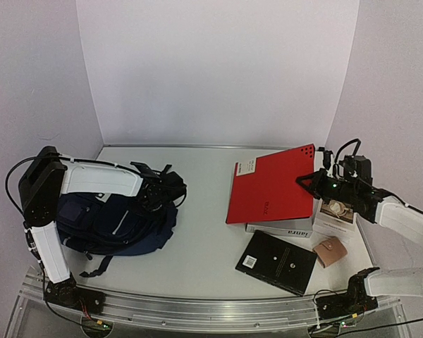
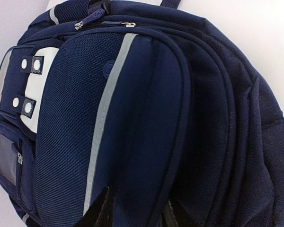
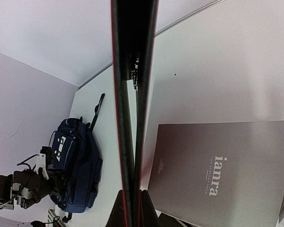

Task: Pack the student bag
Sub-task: Place the files in the student bag.

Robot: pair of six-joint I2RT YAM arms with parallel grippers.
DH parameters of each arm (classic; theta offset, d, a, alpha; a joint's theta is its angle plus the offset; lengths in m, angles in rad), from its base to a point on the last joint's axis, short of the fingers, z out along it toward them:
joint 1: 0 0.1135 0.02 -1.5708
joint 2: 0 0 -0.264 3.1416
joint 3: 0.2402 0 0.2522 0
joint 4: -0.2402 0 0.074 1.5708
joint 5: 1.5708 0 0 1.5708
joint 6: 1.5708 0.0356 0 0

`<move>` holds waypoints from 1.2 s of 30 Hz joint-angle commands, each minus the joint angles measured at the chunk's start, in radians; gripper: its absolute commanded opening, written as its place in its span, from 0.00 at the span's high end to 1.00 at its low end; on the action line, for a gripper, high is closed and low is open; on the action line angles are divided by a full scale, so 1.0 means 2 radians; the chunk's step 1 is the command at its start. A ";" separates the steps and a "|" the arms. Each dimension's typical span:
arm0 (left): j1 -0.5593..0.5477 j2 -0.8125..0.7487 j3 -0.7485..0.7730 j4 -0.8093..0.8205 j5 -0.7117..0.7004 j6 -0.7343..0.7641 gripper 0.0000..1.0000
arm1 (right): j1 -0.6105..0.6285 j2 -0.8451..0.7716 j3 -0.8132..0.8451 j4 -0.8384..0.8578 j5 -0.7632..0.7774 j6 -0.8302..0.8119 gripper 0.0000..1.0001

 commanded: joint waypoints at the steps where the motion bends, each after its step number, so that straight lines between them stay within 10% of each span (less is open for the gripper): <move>1: 0.000 -0.018 0.032 -0.055 -0.075 -0.005 0.86 | -0.001 -0.033 0.039 0.032 -0.025 0.016 1.00; 3: -0.001 -0.035 0.045 -0.049 -0.081 0.013 0.99 | -0.001 -0.039 0.045 0.031 -0.040 0.025 1.00; 18: -0.001 -0.170 0.153 0.120 0.204 0.217 1.00 | -0.001 -0.064 0.068 0.012 -0.117 0.061 1.00; 36: 0.005 -0.119 0.254 0.091 0.182 0.172 1.00 | 0.000 -0.122 0.059 -0.100 -0.192 0.145 1.00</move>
